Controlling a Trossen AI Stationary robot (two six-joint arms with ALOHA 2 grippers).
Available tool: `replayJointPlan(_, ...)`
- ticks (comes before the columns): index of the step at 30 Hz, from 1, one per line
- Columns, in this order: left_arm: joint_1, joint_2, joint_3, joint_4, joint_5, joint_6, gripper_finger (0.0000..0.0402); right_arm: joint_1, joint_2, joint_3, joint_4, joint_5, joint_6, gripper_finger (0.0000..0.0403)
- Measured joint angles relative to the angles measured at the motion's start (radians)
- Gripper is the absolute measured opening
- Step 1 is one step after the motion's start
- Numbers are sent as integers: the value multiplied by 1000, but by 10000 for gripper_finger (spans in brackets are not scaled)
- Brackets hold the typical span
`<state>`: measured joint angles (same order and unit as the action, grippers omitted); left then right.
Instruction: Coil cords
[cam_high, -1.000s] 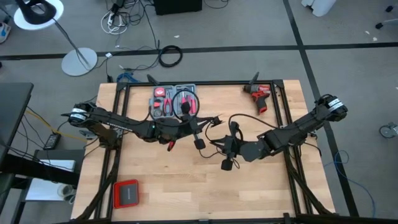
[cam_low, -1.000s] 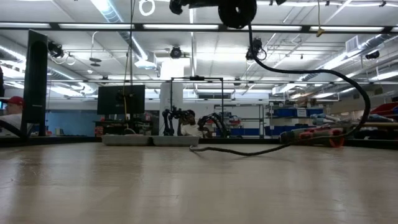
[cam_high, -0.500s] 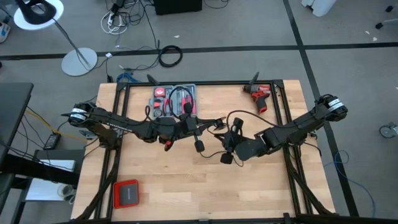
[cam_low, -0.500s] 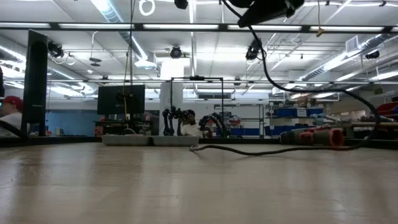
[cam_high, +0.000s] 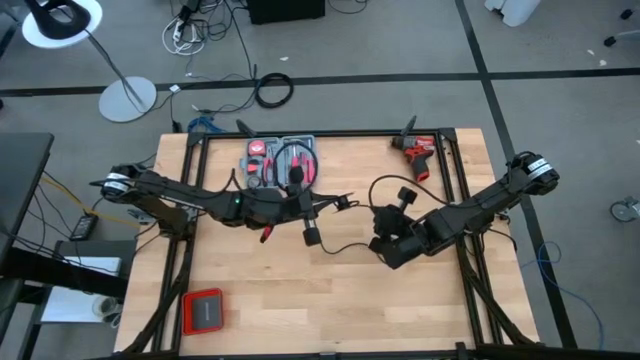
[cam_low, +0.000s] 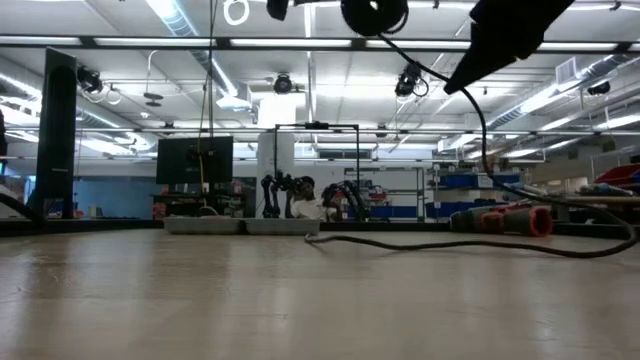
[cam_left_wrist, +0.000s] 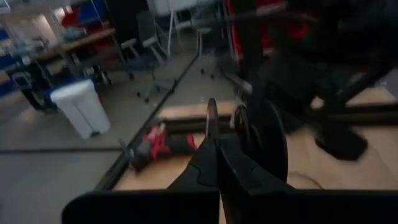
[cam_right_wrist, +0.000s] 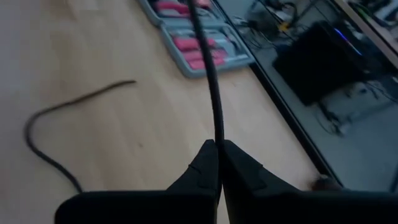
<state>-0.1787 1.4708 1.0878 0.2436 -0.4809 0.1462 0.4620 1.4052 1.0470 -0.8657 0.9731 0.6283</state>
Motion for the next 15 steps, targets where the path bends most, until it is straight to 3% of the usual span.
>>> replayJointPlan(8,-6,-2,0,-120,-15,-27,0,-30,-19,0,-219,27,190,3)
replayJointPlan(15,-5,-2,0,-228,-48,-42,0,-33,-133,0,-300,54,251,4)
